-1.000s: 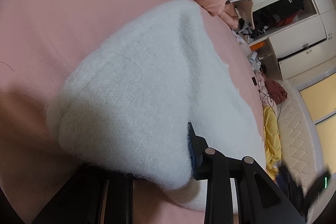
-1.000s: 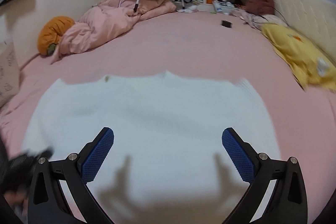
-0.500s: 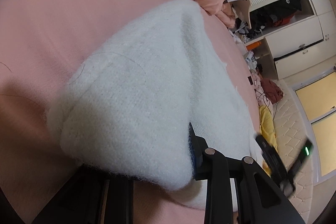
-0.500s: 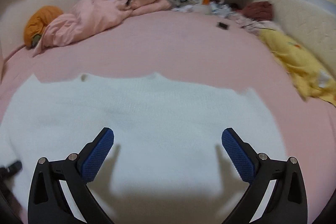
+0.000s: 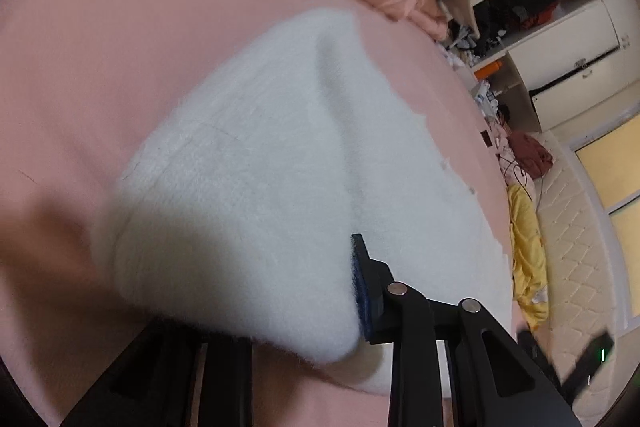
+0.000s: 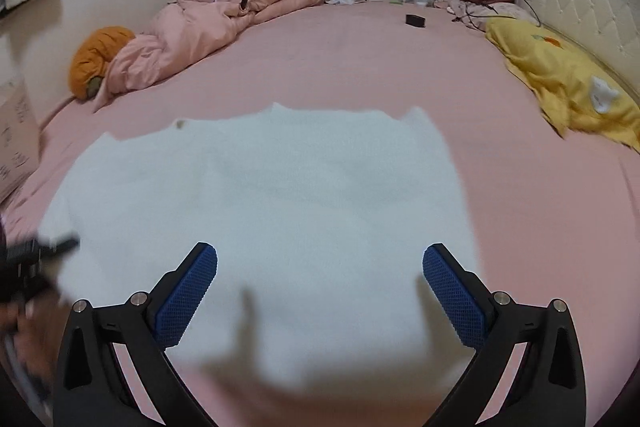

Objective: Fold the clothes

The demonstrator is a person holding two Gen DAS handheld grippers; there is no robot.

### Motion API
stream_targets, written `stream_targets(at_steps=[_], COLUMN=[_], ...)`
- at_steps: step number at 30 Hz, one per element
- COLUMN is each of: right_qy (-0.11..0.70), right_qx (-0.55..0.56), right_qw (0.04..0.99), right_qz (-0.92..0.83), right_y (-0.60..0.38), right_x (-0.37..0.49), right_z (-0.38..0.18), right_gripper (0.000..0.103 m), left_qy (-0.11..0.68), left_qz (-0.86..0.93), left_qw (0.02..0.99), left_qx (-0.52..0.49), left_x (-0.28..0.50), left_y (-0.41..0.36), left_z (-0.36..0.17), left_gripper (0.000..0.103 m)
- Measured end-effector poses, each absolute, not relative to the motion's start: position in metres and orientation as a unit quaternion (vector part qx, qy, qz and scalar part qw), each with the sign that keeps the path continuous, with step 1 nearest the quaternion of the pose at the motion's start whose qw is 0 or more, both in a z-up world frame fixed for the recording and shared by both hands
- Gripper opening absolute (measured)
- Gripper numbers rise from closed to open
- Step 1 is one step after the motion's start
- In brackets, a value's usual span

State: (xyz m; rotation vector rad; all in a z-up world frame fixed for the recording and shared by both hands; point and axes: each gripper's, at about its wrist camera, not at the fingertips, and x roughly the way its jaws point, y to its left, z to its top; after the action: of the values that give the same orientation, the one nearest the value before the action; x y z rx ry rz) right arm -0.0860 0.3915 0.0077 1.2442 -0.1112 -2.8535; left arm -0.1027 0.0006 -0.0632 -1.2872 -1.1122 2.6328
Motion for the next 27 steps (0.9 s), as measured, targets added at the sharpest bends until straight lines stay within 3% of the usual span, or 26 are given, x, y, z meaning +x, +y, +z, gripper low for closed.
stream_targets(at_steps=[5,13,18,22,27], right_qy=[-0.074,-0.198,-0.256,-0.314,-0.439], right_qx=[0.39,0.353,0.328,0.312,0.314], right_qw=[0.004,-0.037,-0.05,-0.055,-0.004], right_qz=[-0.918,-0.914,-0.908,-0.895,-0.842], right_y=[0.439,0.503,0.541,0.572,0.607], right_x=[-0.032,-0.038,-0.033,-0.029,-0.033], right_z=[-0.001,0.014,0.022,0.025,0.005], right_gripper=[0.103,0.103,0.103,0.103,0.103], left_qy=[-0.269,-0.136,0.004,0.116,0.32], left_qz=[0.884,0.923,0.95,0.95,0.901], left_qw=[-0.032,-0.055,-0.014,0.038,0.121], left_qx=[-0.381,-0.356,-0.312,-0.287,-0.266], left_x=[-0.101,-0.118,-0.115,-0.105,-0.062], left_y=[0.035,0.099,0.185,0.263,0.357], left_z=[-0.016,0.038,0.069,0.07,0.014], left_gripper=[0.02,0.016,0.015,0.015,0.015])
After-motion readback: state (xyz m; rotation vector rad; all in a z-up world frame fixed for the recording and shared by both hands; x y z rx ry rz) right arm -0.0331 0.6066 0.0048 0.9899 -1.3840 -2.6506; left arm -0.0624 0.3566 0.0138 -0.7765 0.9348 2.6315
